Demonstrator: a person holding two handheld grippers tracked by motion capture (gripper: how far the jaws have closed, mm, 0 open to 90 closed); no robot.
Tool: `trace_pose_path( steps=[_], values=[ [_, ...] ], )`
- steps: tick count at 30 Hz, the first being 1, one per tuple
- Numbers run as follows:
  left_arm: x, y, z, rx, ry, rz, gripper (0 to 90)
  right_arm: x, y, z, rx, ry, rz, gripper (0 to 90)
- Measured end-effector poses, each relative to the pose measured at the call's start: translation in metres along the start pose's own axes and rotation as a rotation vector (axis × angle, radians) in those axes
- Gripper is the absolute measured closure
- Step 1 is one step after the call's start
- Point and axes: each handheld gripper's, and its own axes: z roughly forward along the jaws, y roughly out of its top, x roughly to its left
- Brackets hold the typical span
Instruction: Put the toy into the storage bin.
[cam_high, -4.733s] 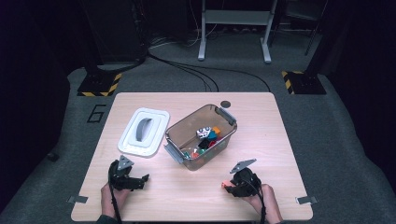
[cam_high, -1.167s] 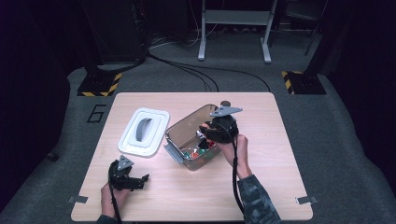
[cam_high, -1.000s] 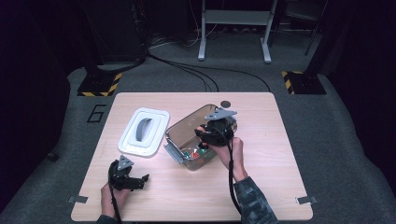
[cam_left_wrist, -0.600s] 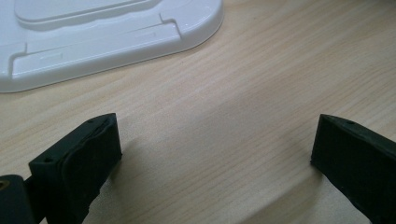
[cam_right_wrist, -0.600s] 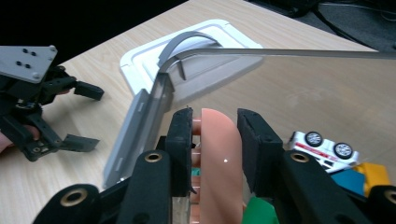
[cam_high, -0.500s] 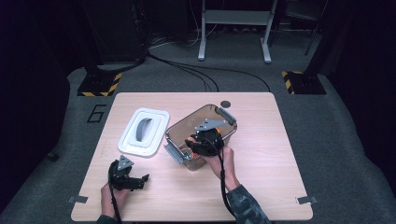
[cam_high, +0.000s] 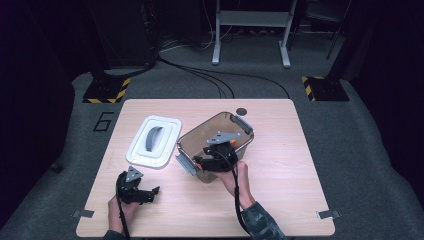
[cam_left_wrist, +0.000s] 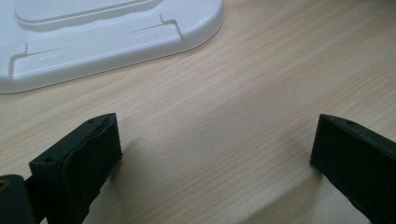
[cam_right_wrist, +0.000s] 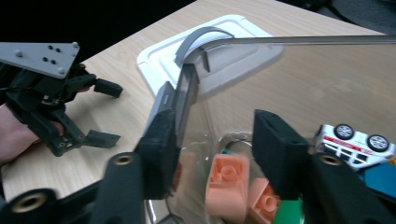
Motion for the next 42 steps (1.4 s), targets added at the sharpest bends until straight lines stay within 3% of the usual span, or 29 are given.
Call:
trace_pose_path(
  steps=[8, 12, 19, 30, 42],
  values=[
    [0.0, 0.0, 0.0, -0.003, 0.002, 0.002, 1.7, -0.009, -0.002, -0.021, -0.044, -0.046, 0.026, 22.9],
    [0.0, 0.0, 0.0, -0.002, 0.002, 0.002, 1.7, -0.016, -0.006, -0.034, -0.052, -0.071, 0.018, 17.2],
    [0.0, 0.0, 0.0, -0.003, 0.002, 0.002, 1.7, -0.03, -0.021, -0.057, -0.044, -0.128, 0.011, 13.9],
    [0.0, 0.0, -0.001, 0.006, -0.001, 0.004, 1.7, -0.057, -0.064, -0.082, -0.023, -0.221, 0.061, 9.9],
    [0.001, 0.001, 0.0, 0.004, 0.0, 0.006, 1.7, -0.081, -0.117, -0.084, 0.034, -0.318, 0.125, 6.9]
  ],
)
